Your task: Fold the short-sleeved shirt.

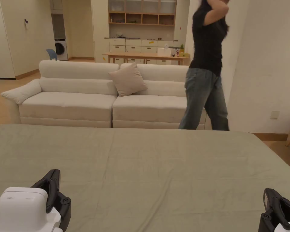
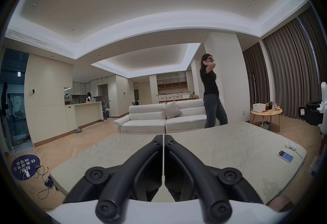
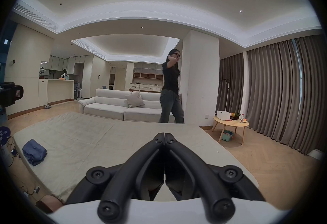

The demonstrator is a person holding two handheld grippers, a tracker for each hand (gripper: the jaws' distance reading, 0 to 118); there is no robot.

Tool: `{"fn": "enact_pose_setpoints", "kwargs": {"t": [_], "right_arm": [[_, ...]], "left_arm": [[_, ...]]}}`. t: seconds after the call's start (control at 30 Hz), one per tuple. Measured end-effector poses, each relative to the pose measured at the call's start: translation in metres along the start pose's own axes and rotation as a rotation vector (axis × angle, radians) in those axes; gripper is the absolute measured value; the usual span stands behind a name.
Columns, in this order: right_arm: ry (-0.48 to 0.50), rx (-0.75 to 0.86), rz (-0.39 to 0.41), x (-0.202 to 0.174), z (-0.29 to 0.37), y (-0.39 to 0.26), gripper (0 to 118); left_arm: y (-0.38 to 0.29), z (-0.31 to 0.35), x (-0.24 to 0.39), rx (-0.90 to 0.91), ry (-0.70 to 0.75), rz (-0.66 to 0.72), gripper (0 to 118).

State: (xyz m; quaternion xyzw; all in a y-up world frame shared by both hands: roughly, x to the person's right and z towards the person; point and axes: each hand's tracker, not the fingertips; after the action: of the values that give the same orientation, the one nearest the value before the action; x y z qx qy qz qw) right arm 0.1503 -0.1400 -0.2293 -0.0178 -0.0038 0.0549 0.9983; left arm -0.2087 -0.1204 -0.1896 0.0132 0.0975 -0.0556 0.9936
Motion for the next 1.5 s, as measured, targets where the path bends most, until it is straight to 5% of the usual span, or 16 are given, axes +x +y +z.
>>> {"fn": "enact_pose_setpoints", "kwargs": {"t": [0.8,0.87,0.9,0.93,0.97,1.0,1.5], "right_arm": [[0.025,0.017,0.0,-0.007,0.0,0.004,0],[0.037,0.016,-0.004,-0.006,0.0,0.003,21],[0.049,0.018,-0.013,-0.006,0.0,0.003,38],[0.053,0.019,-0.016,-0.005,0.0,0.003,85],[0.052,0.017,-0.014,-0.006,-0.001,0.002,118],[0.035,-0.004,0.001,-0.007,-0.004,0.002,115],[0.022,0.051,0.023,-0.01,0.002,0.001,118]], "left_arm": [[0.001,0.004,-0.006,0.004,0.028,-0.016,3],[0.001,0.004,-0.005,0.004,0.034,-0.022,9],[0.0,0.004,-0.004,0.005,0.034,-0.025,23],[0.0,0.003,-0.004,0.006,0.032,-0.026,63],[0.0,0.003,-0.003,0.003,0.028,-0.026,102],[0.0,0.0,-0.003,-0.01,0.016,-0.025,117],[-0.002,-0.003,0.012,-0.035,-0.155,0.034,117]]}}
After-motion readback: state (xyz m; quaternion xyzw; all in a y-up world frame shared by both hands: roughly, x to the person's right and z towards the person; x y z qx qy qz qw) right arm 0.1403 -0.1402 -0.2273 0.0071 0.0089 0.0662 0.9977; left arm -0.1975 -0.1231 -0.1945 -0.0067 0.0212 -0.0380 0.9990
